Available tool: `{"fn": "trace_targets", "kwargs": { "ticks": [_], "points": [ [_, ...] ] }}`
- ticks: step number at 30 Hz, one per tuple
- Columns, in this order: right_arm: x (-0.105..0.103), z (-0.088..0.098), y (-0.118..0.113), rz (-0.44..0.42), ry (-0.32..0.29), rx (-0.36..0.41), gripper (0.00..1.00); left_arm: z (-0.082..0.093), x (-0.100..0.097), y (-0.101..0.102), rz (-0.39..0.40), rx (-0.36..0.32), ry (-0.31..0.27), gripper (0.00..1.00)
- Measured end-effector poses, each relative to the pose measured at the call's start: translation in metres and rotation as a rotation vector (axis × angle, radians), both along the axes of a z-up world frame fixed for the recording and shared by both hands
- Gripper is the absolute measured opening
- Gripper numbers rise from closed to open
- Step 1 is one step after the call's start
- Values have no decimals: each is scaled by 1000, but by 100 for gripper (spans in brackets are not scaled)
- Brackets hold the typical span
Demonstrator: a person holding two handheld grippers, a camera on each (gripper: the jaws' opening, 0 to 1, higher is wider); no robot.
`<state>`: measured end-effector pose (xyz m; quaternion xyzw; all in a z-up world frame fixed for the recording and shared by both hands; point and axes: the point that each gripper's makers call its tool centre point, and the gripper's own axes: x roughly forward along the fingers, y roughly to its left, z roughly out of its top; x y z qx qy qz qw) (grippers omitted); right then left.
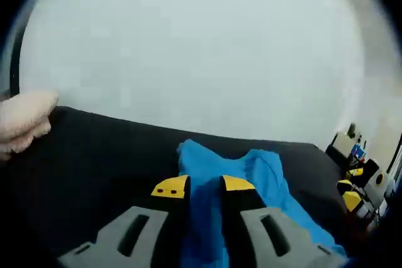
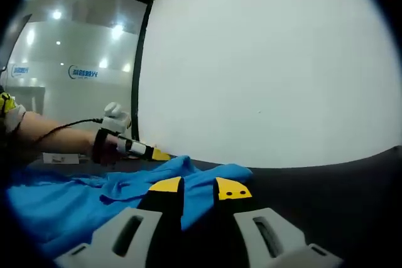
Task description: Spread out the cloth and fold it
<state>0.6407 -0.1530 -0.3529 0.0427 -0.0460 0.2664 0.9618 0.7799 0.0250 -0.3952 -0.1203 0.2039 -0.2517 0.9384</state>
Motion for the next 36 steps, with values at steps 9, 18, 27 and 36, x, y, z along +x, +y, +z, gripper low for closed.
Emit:
{"fn": "trace_targets", "kwargs": {
  "ticks": [9,18,27,36],
  "points": [
    [0,-2,1,2,4,-13,17,-19,4,1,-16,113,10,1],
    [1,-5,4,10,4,-38,17,12,38,59,70,94,-14,0],
    [-1,-4,5,19,3,-42,17,-4,37,95,201,-84,26,9],
    [0,-5,5,12,1,-56,17,55,-38,-34,-275,-68,62,21]
  ]
}}
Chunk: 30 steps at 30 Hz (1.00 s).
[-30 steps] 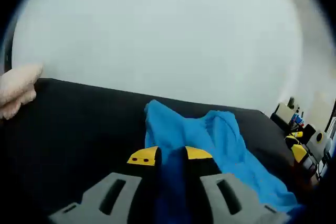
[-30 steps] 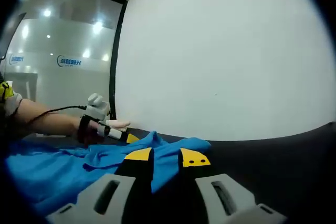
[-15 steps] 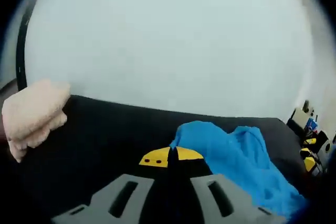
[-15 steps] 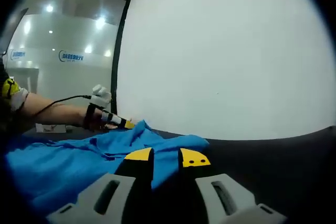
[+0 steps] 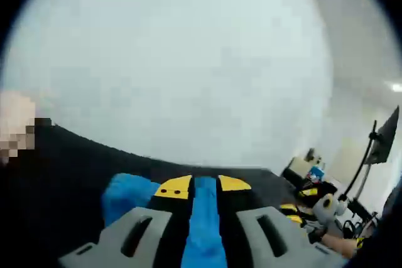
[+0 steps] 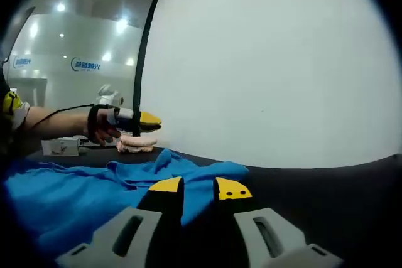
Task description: Spread out the cloth and fold it
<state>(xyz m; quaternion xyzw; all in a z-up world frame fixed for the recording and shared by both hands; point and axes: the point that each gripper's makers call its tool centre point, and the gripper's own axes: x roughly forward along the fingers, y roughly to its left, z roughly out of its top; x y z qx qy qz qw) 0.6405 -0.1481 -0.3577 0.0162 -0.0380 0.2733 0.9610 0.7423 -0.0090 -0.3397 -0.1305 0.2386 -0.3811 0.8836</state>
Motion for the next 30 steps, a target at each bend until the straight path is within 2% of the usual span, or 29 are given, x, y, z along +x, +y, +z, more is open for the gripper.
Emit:
{"fn": "trace_targets", "kwargs": {
  "ticks": [1,2,3,5,6,7,8,9,10,11,13,14,15,16,18,19,21,22,24,27,29,30],
  "points": [
    [0,0,0,1,1,-1,17,-13,-14,-20,-91,88,-20,20],
    [0,-1,0,1,3,-1,17,-22,-20,-28,-121,131,-29,21],
    [-1,0,0,3,4,2,17,-37,-25,-32,-125,205,-7,21],
    [-2,0,-2,4,7,16,17,-53,-29,-31,-155,299,-23,24],
    [-2,1,-2,3,7,20,17,-60,-27,-28,-128,310,-22,26],
    [-1,1,-2,3,7,24,17,-64,-26,-27,-133,329,-46,27],
    [-1,1,-2,4,8,29,17,-69,-23,-21,-127,383,-79,28],
    [-1,1,-2,4,8,30,17,-76,-14,-13,-98,445,-113,27],
    [-1,1,-2,3,7,29,17,-81,-12,-13,-123,476,-139,22],
    [0,1,-2,1,7,31,17,-86,-7,-11,-115,500,-162,16],
    [0,2,-3,1,9,37,17,-84,-1,-10,-57,445,-147,0],
    [0,1,-4,-2,13,42,17,-78,-3,-14,-53,362,-112,0],
    [0,2,-5,-3,17,51,17,-68,10,-13,-45,290,-106,0],
    [1,2,-6,-3,18,57,17,-58,11,-13,-30,233,-98,0],
    [1,2,-6,-6,18,59,17,-32,12,-13,-12,131,-122,0],
    [1,2,-6,-7,17,57,17,-17,18,-9,29,79,-135,0],
    [1,2,-4,-7,12,46,17,0,29,-6,71,36,-164,0],
    [1,2,-4,-6,10,43,17,6,21,-11,94,31,-197,0],
    [2,1,-4,-7,9,40,17,12,26,-13,114,15,-205,0],
    [2,2,-5,-6,10,50,17,-7,34,-28,121,-15,-147,1],
    [2,2,-6,-6,13,55,17,-39,32,-37,113,59,-115,7],
    [2,2,-6,-5,12,57,17,-61,23,-45,59,121,-96,12]
  ]
}}
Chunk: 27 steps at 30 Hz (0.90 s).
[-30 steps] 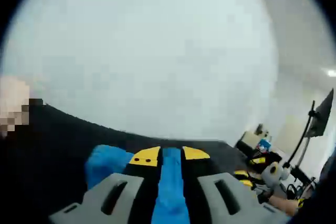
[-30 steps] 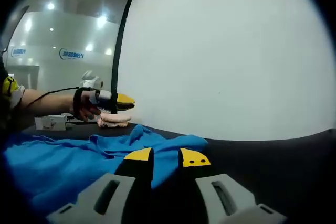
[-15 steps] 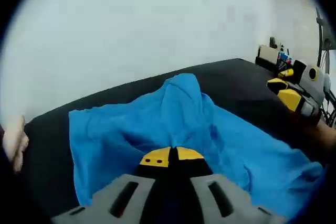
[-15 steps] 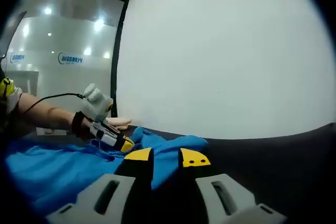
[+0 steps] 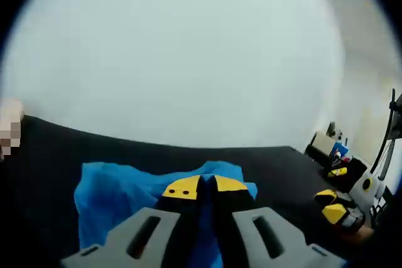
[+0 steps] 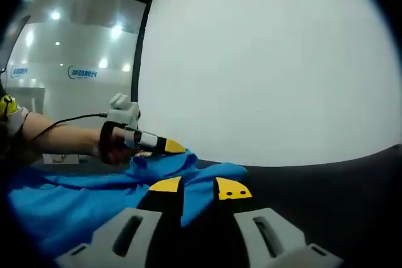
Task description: Spread out the cloth and fold it
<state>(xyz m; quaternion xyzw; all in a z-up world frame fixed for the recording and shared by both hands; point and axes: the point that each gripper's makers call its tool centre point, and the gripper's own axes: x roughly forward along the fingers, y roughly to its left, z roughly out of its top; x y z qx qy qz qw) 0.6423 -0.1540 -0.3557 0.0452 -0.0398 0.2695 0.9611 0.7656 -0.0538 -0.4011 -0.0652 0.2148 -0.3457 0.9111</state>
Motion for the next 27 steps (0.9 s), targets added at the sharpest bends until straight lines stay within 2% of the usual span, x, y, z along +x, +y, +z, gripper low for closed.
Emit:
{"fn": "trace_targets", "kwargs": {
  "ticks": [1,2,4,6,9,10,11,12,13,14,17,18,19,21,22,23,24,25,26,27],
  "points": [
    [0,0,0,2,-1,0,17,-11,-5,-1,-18,38,7,14],
    [0,0,0,2,-1,-2,17,-20,-15,-6,-45,25,43,16],
    [-1,0,1,5,-3,-3,17,-4,-20,1,-37,-24,6,21],
    [-1,0,1,5,-4,-3,17,18,-28,16,-29,-74,5,24],
    [-1,-1,1,4,-5,-11,18,41,-49,42,-27,-86,-4,23],
    [-1,-1,1,4,-5,-15,18,46,-66,56,-46,-66,-20,23],
    [-1,-1,2,6,-7,-21,18,45,-79,66,-66,-43,-22,23],
    [-1,-2,2,5,-8,-25,18,39,-102,82,-97,-12,-12,23],
    [-1,-3,2,3,-6,-33,19,34,-117,93,-99,-8,-2,23],
    [-1,-3,2,3,-6,-38,21,24,-138,108,-107,14,7,23],
    [-1,-6,7,8,-15,-82,22,0,-171,147,-104,89,12,21],
    [-2,-6,8,11,-17,-88,23,-3,-184,152,-112,82,17,21],
    [-2,-7,12,18,-16,-105,25,-5,-194,159,-128,35,76,21],
    [-10,-9,25,69,-35,-214,29,2,-210,161,-136,-27,94,21],
    [-14,-7,28,74,-35,-232,29,7,-216,161,-149,-26,64,21],
    [-19,-1,33,78,-40,-269,28,15,-220,158,-164,-23,9,21],
    [-21,6,38,73,-46,-260,28,19,-222,155,-177,-11,-18,21],
    [-25,13,45,84,-61,-278,28,18,-222,152,-199,34,-47,21],
    [-29,11,52,117,-46,-321,28,18,-222,151,-204,47,-51,21],
    [-38,3,59,162,20,-356,29,17,-227,140,-239,43,-48,21]
  ]
}}
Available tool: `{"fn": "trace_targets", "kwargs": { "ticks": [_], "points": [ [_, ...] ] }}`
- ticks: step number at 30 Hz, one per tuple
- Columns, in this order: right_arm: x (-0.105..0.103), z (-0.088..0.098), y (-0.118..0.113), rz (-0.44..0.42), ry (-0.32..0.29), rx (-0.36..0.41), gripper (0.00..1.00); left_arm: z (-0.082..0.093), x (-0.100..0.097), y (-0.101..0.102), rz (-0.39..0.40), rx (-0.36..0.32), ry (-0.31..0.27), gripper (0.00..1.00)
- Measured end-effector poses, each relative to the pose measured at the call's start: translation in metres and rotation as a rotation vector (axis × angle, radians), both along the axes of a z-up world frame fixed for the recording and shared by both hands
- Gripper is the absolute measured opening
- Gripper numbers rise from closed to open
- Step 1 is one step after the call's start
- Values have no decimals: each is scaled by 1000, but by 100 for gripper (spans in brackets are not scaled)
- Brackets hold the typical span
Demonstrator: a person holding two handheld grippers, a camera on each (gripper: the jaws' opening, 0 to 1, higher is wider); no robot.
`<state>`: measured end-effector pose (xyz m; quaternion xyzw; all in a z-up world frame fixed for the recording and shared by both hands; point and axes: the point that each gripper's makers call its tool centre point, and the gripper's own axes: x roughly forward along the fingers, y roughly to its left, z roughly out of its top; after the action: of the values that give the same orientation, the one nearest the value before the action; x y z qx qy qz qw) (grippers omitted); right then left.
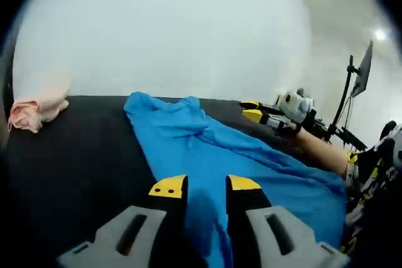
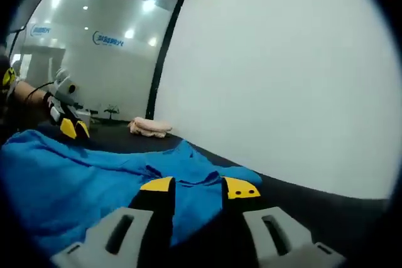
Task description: Spread out the cloth and fold it
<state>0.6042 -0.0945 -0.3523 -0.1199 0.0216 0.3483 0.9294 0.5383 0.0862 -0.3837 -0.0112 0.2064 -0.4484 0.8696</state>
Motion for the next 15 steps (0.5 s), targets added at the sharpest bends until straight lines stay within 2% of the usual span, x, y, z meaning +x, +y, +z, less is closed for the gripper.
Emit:
{"fn": "trace_targets", "kwargs": {
  "ticks": [1,2,4,6,7,8,9,10,11,12,13,14,15],
  "points": [
    [-8,-6,3,21,43,-39,30,-2,-2,-4,-16,1,19,21],
    [-15,-9,5,34,61,-74,30,-3,-4,-8,-16,-3,35,21],
    [-37,-8,9,55,62,-40,29,-9,-9,-14,-35,17,34,21],
    [-63,-20,24,127,104,-38,29,-23,-9,-14,-64,113,-42,21],
    [-70,-35,24,102,133,-89,28,-32,-6,-11,-65,176,-62,21],
    [-71,-41,24,89,132,-112,27,-42,-2,-2,-45,273,-96,20],
    [-75,-60,24,83,121,-215,23,-53,8,15,-14,409,-165,18],
    [-75,-72,20,59,114,-277,18,-55,10,20,-14,416,-184,17],
    [-74,-83,14,42,90,-326,14,-42,11,13,22,263,-182,18],
    [-73,-64,24,100,7,-183,11,-45,13,21,68,267,-141,17],
    [-66,-72,6,2,85,-187,11,-48,12,36,81,311,-154,17],
    [-62,-68,-5,-42,109,-153,11,-47,15,43,92,312,-172,17],
    [-59,-65,-14,-68,138,-109,11,-47,17,56,142,298,-169,17]
  ]
}}
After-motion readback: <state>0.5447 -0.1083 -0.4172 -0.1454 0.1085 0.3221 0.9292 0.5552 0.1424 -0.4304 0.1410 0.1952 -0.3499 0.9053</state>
